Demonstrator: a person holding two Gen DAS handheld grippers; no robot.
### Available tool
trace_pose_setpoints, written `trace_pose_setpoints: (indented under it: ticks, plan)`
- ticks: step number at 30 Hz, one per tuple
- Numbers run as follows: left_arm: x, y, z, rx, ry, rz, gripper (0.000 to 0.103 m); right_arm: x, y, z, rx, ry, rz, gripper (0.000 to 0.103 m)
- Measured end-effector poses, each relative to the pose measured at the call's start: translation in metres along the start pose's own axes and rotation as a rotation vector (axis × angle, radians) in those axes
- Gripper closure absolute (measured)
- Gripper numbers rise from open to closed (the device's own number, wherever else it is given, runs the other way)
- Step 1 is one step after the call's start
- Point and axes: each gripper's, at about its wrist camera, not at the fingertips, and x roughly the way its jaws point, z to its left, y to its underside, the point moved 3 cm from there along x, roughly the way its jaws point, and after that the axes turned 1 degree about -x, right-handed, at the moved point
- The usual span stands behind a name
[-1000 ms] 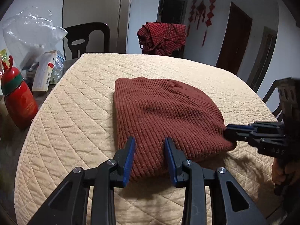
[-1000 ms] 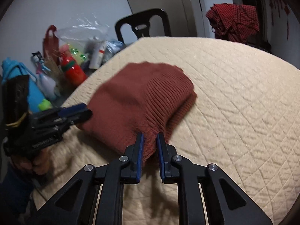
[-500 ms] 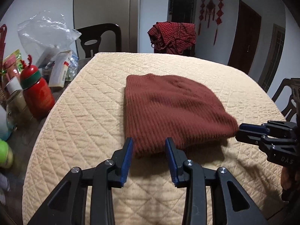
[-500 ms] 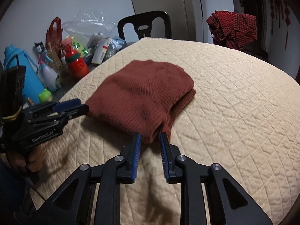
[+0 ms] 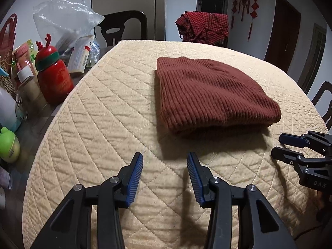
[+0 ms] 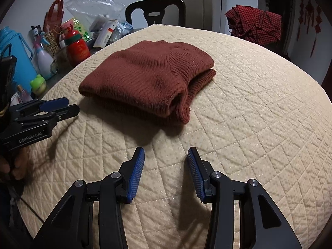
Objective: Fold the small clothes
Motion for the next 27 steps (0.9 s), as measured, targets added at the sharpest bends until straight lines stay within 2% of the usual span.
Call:
trace_pose_setpoints:
  ticks: [4,7,10,27]
  plan:
    - [0.0042,0.0016,-0.0025,0.006,-0.001,0.023,0.055,-0.0001,0.0025,0.0028,-0.015,0.018,-0.002,0.058]
    - [0.0051,0.0022,-0.0042,0.016,0.01,0.028,0.049,0.0002,0.0036,0.0037,-0.018,0.026,-0.002,0.057]
    - [0.0071,0.0015,-0.0084,0.041,-0.008,0.034,0.046,0.0007,0.003,0.004,-0.023,0.031,0.0,0.056]
    - [0.0089,0.0022,-0.0072,0.036,-0.021,0.039,0.039,0.0018,0.0034,0.0058,-0.027,0.033,0.001,0.053]
